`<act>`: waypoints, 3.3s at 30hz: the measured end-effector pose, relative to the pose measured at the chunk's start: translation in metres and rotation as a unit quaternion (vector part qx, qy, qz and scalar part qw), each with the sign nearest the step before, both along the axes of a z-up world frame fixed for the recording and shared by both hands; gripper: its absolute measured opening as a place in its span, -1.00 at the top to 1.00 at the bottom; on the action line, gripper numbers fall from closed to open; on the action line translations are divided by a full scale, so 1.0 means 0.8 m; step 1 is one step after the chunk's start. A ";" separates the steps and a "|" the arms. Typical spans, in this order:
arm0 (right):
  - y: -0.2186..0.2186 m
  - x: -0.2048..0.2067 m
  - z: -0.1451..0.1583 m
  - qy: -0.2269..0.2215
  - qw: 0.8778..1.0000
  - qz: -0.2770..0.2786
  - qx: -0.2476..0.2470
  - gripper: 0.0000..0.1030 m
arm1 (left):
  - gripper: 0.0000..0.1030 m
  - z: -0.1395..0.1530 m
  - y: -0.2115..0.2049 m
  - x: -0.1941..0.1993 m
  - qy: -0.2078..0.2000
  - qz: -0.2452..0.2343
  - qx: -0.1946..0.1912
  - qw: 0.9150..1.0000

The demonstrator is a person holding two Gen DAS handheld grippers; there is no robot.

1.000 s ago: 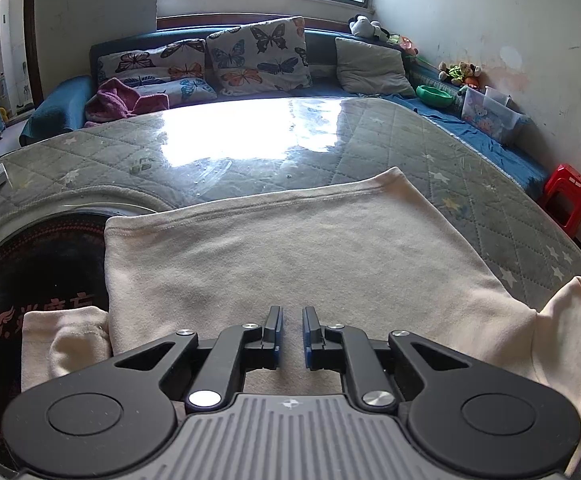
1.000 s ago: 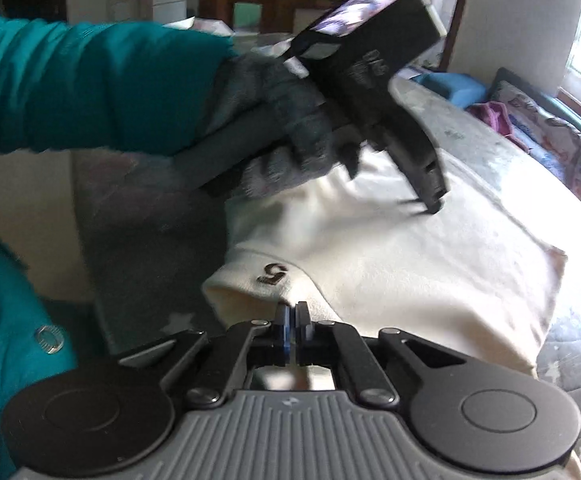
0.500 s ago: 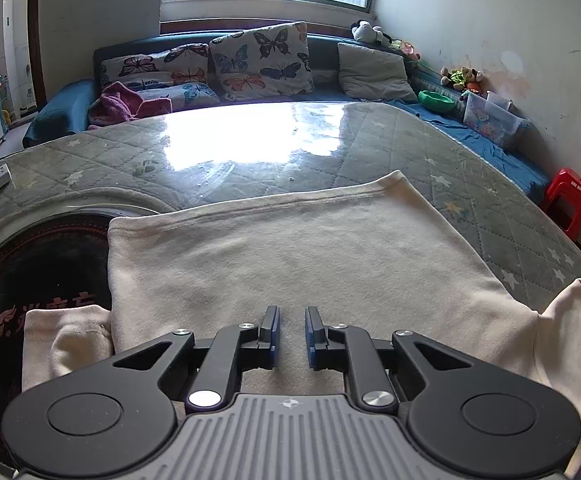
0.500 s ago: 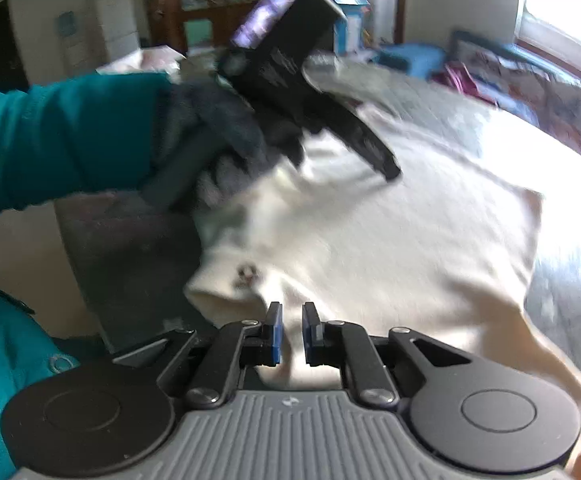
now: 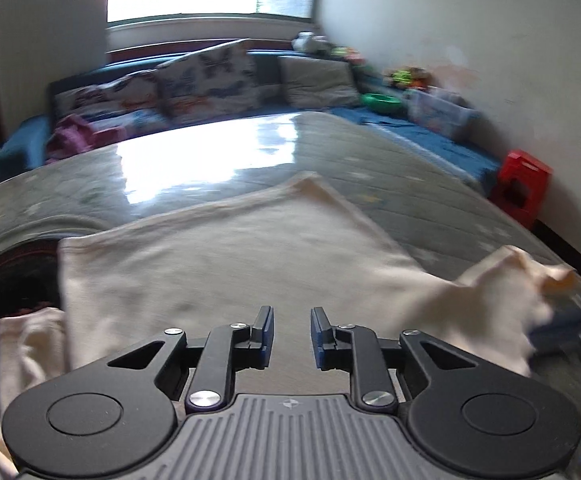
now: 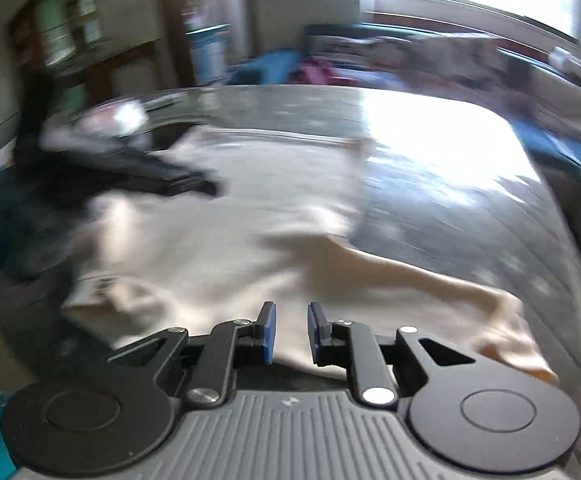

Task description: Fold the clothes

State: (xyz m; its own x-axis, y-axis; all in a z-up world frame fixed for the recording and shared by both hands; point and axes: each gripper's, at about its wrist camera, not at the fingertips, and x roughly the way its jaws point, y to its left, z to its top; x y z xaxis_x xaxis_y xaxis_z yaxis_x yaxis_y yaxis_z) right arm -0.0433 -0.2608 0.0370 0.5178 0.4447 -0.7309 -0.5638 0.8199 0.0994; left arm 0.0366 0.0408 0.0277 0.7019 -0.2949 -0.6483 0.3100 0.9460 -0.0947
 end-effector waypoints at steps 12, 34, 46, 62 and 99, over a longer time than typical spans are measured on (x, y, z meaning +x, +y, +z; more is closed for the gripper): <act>-0.112 0.054 -0.035 -0.031 0.985 -0.154 -0.071 0.65 | 0.58 -0.015 -0.074 -0.068 0.000 -0.119 -0.001 0.993; -0.123 0.090 -0.040 -0.060 0.976 -0.203 -0.055 0.32 | 0.57 -0.012 -0.067 -0.097 -0.014 -0.096 -0.008 0.995; -0.048 0.050 -0.026 -0.066 0.993 -0.093 -0.017 0.24 | 0.57 0.024 0.089 -0.062 -0.062 0.167 0.027 0.984; -0.040 0.048 -0.048 -0.039 0.994 -0.099 -0.019 0.17 | 0.58 -0.030 0.188 0.014 -0.001 0.275 0.066 0.959; -0.012 0.033 -0.017 -0.064 0.996 -0.046 -0.035 0.00 | 0.96 -0.018 0.260 -0.189 -0.026 0.462 0.036 0.886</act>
State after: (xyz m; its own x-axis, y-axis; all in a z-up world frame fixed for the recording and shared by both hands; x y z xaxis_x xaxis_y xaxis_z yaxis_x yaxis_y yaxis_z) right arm -0.0165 -0.2701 0.0236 0.6446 0.3414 -0.6841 -0.4898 0.8715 -0.0266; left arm -0.1142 0.2487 0.0131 0.6513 0.4622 -0.6017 -0.5974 0.8013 -0.0312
